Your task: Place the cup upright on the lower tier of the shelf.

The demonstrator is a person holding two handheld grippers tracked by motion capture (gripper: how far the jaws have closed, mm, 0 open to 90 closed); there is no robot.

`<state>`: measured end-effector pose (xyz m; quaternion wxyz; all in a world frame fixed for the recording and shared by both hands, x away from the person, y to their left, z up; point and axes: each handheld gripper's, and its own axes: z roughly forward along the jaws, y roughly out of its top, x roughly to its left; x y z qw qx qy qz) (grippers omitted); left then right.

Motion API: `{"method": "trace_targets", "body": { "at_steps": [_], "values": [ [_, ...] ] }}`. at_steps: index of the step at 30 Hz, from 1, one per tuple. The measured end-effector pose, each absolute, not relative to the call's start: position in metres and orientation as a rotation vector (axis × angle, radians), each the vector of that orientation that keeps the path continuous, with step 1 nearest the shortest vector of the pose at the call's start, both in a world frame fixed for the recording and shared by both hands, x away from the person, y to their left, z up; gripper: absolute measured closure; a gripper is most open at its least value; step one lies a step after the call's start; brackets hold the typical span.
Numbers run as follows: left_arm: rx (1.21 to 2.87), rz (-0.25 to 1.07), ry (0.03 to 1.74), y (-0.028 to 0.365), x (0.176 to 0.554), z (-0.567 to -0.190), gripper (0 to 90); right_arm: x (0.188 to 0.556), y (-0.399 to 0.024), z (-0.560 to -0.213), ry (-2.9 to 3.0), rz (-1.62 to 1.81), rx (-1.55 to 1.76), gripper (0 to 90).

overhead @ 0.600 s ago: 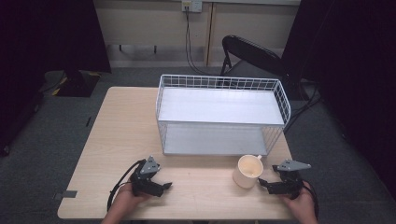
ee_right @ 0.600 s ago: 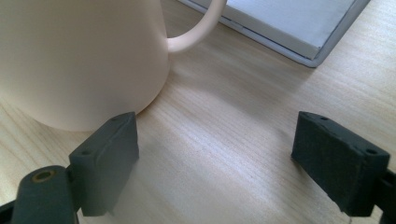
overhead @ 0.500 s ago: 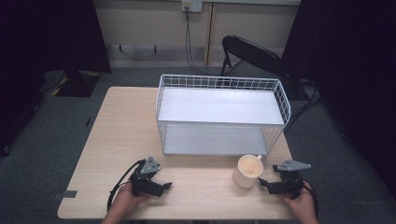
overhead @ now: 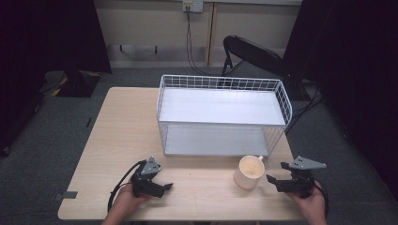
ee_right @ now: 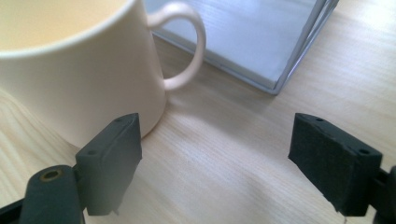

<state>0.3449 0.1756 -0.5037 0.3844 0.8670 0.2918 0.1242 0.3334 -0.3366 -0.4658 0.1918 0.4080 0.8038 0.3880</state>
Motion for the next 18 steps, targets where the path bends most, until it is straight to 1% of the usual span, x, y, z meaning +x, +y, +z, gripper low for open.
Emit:
{"method": "trace_targets", "body": {
  "at_steps": [3,18],
  "values": [
    [2.209,0.317,0.743,0.176,0.345,-0.504,12.3,0.331,-0.337,-0.456,2.254,1.11,1.138,18.9],
    [2.209,0.316,0.743,0.176,0.345,-0.504,12.3,0.325,-0.314,-0.425,2.282,1.134,1.118,21.8]
  ]
}}
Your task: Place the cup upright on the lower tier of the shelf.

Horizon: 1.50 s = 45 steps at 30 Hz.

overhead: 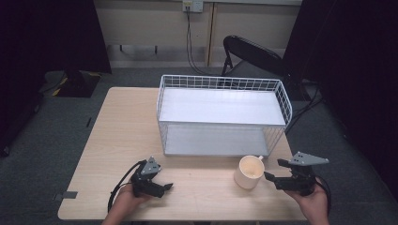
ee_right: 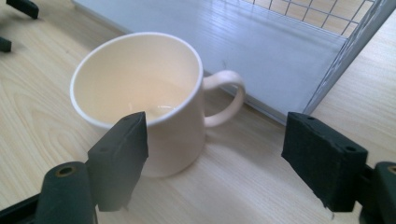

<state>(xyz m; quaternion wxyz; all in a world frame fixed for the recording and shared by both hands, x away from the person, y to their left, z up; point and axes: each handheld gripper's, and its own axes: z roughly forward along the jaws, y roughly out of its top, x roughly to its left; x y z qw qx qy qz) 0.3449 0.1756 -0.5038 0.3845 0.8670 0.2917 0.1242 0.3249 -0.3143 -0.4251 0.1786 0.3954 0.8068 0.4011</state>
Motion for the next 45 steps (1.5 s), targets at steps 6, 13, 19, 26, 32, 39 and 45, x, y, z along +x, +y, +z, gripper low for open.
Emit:
{"method": "trace_targets", "body": {
  "at_steps": [6,13,19,26,32,39,45],
  "values": [
    [2.209,0.317,0.743,0.176,0.345,-0.504,12.3,0.328,-0.306,-0.419,2.289,1.154,1.072,24.4],
    [2.209,0.317,0.743,0.176,0.345,-0.504,12.3,0.335,-0.293,-0.414,2.288,1.185,1.062,28.2],
    [2.209,0.317,0.743,0.176,0.345,-0.504,12.3,0.34,-0.287,-0.416,2.287,1.173,1.06,31.2],
    [2.209,0.316,0.744,0.176,0.345,-0.504,12.3,0.339,-0.285,-0.42,2.306,1.162,1.073,38.4],
    [2.209,0.317,0.743,0.176,0.345,-0.504,12.3,0.339,-0.285,-0.424,2.318,1.14,1.096,44.8],
    [2.209,0.317,0.743,0.176,0.345,-0.504,12.3,0.339,-0.282,-0.428,2.338,1.116,1.106,56.3],
    [2.209,0.316,0.743,0.176,0.345,-0.504,12.3,0.34,-0.281,-0.428,2.321,1.115,1.129,65.8]
  ]
}}
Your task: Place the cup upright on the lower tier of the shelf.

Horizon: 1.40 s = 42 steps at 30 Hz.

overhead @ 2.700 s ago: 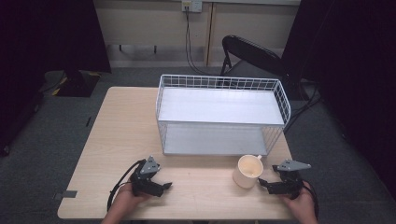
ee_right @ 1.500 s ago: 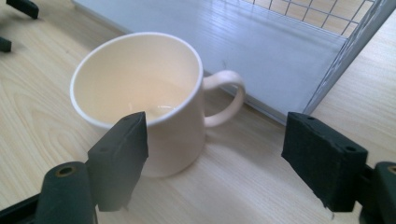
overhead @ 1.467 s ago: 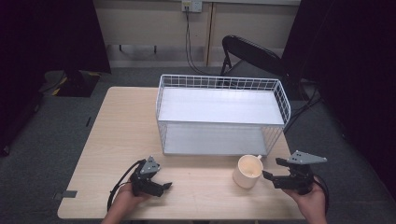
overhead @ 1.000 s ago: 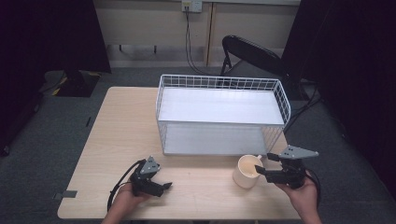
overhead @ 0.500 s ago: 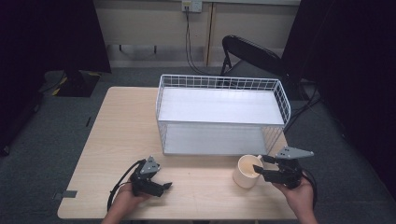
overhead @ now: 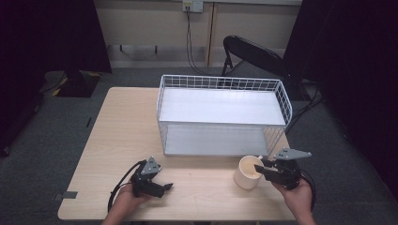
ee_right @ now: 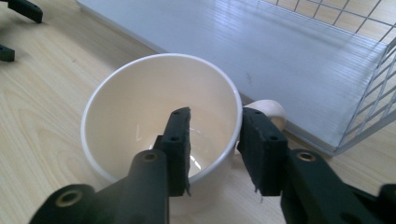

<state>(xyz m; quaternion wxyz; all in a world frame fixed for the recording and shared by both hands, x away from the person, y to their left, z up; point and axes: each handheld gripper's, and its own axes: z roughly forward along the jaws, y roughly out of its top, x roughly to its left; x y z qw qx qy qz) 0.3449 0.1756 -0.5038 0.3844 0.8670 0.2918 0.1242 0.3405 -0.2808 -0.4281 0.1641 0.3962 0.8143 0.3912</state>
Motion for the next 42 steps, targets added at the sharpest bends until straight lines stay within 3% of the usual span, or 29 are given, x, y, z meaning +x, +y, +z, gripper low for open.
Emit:
{"method": "trace_targets", "body": {
  "at_steps": [10,42],
  "values": [
    [2.209,0.317,0.743,0.1756,0.3449,-0.5038,12.3,0.3443,-0.2837,-0.4292,2.274,1.123,1.173,82.4],
    [2.209,0.317,0.743,0.1756,0.3449,-0.5038,12.3,0.3452,-0.2845,-0.424,2.243,1.133,1.183,85.5]
  ]
}}
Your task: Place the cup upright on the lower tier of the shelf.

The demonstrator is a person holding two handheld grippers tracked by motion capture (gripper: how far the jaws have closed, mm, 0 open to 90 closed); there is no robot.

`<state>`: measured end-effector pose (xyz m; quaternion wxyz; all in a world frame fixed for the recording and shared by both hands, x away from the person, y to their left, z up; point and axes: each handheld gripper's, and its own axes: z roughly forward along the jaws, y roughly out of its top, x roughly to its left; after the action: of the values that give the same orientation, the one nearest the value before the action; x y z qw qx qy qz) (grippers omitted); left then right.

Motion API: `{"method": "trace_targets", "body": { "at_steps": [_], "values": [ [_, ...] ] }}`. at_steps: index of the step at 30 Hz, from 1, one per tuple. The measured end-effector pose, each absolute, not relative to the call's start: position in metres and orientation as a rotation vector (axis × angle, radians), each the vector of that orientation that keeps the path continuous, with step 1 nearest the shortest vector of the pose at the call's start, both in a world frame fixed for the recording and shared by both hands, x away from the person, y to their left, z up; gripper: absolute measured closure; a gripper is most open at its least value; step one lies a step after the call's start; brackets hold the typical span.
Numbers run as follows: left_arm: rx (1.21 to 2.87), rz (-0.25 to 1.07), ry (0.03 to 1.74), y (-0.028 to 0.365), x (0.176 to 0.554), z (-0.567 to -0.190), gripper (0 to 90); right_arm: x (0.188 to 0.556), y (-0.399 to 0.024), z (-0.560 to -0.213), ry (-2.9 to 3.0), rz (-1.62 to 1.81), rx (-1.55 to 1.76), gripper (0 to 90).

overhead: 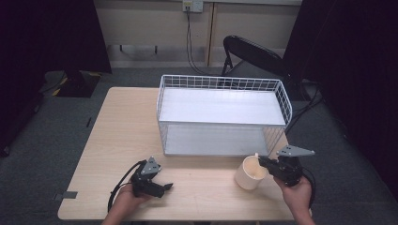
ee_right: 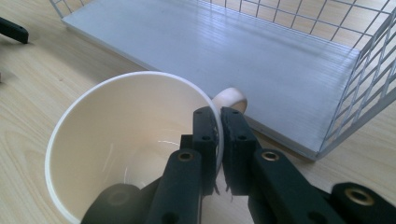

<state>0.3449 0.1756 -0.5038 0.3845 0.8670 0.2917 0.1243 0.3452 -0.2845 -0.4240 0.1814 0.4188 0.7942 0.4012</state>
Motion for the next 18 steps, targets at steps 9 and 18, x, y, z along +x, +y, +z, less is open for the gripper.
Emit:
{"method": "trace_targets", "body": {
  "at_steps": [9,18],
  "values": [
    [2.209,0.316,0.744,0.1756,0.3449,-0.5038,12.3,0.3517,-0.2816,-0.4226,2.231,1.141,1.194,85.5],
    [2.212,0.319,0.74,0.1756,0.345,-0.5037,11.9,0.3557,-0.2778,-0.4226,2.225,1.127,1.202,85.6]
  ]
}}
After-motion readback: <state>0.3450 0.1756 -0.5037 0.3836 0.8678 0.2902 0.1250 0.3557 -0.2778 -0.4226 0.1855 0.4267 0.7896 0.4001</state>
